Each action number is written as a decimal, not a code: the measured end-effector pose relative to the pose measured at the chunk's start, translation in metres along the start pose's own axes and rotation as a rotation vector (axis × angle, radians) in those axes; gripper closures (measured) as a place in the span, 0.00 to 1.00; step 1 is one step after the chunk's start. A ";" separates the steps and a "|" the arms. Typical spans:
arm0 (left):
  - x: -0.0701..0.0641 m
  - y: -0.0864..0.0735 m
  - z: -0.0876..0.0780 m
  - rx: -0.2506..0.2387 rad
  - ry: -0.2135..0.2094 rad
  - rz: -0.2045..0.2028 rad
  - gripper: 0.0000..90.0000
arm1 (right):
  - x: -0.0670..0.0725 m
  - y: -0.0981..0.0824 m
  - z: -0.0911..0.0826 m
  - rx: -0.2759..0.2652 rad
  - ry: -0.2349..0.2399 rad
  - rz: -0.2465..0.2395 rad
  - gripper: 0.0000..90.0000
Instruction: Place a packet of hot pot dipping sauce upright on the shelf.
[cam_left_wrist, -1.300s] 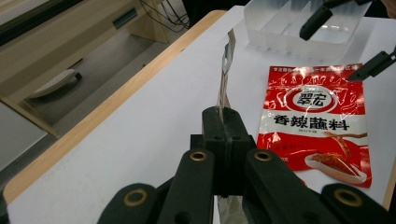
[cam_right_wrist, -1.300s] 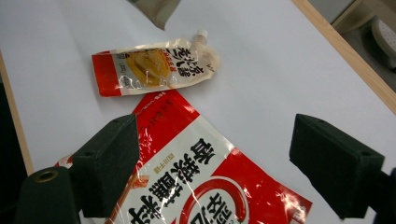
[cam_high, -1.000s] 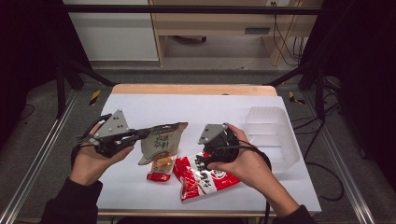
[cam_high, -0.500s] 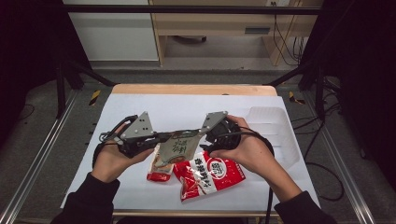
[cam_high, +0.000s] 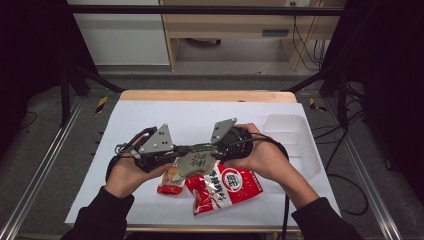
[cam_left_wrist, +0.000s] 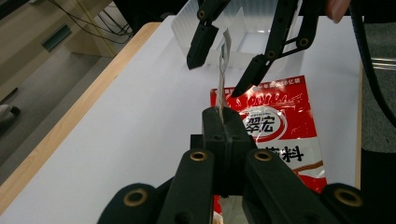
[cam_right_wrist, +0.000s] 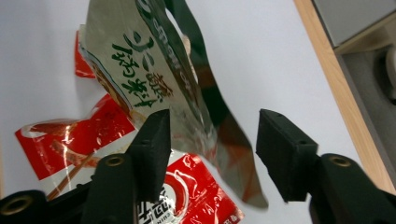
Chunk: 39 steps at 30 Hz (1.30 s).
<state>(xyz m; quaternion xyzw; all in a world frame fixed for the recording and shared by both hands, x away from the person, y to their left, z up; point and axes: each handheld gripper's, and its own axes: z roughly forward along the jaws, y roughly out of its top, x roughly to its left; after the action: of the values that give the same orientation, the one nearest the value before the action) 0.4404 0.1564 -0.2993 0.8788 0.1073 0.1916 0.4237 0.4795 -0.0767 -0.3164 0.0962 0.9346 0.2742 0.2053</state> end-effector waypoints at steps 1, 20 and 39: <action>-0.001 0.000 0.000 -0.001 0.001 0.000 1.00 | 0.002 0.002 0.001 0.004 0.021 -0.017 0.57; 0.001 -0.007 -0.001 -0.024 -0.010 -0.027 1.00 | 0.007 0.006 0.005 0.049 0.093 -0.026 1.00; 0.004 -0.012 0.003 -0.073 -0.017 -0.051 0.85 | 0.002 0.007 -0.004 0.075 0.094 -0.010 1.00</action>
<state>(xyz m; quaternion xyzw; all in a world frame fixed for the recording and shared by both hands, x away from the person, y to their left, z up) 0.4447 0.1632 -0.3097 0.8614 0.1191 0.1769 0.4610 0.4765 -0.0723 -0.3102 0.0860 0.9532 0.2422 0.1589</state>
